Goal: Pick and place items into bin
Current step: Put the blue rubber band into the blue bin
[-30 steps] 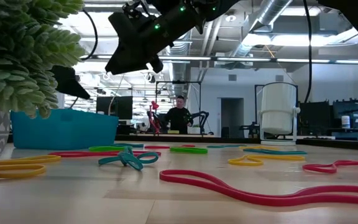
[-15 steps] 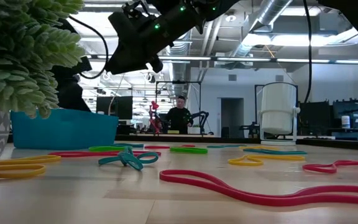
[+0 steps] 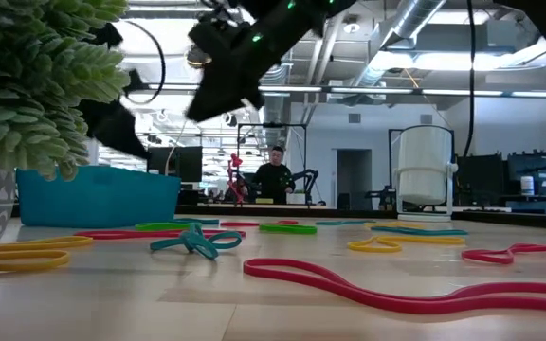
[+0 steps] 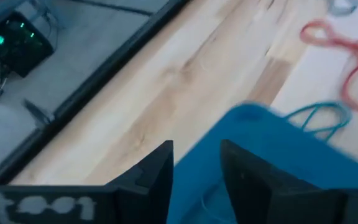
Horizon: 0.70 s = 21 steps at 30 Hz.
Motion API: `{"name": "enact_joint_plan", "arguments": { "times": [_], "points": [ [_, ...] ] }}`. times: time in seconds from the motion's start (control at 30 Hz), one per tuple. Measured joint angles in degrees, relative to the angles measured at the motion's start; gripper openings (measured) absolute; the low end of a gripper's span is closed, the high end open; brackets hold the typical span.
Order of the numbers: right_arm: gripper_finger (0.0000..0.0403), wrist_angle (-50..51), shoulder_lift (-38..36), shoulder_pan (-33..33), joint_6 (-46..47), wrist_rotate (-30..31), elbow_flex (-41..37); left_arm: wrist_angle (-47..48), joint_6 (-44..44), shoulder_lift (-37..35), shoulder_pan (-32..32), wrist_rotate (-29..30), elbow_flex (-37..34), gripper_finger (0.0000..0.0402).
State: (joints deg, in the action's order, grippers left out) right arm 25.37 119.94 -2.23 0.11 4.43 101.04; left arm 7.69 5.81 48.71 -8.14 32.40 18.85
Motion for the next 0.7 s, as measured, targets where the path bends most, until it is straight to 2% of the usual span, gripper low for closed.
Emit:
{"name": "enact_joint_plan", "arguments": {
  "times": [0.13,0.27,0.4,0.57,0.7],
  "points": [
    [0.0102,9.4,-3.6,-0.3,1.3,0.2,-0.2,8.5,-2.8,-5.9,0.0,1.0,5.4,0.0123],
    [0.0102,16.3,-9.1,-0.7,1.1,2.0,-0.2,12.2,-7.4,-12.1,0.0,8.7,9.5,0.0123],
    [0.0102,22.2,-15.9,-1.8,-1.6,3.8,-0.2,12.4,-10.5,-18.1,0.0,15.1,10.1,0.0123],
    [0.0102,30.6,-26.0,-5.5,-2.1,7.2,-0.5,16.3,-5.7,-25.0,0.0,14.1,10.1,0.0123],
    [0.0102,25.7,-33.5,-9.8,-2.6,7.2,-8.7,17.3,-3.1,-27.4,0.0,12.7,10.1,0.0123]
  ]
}}
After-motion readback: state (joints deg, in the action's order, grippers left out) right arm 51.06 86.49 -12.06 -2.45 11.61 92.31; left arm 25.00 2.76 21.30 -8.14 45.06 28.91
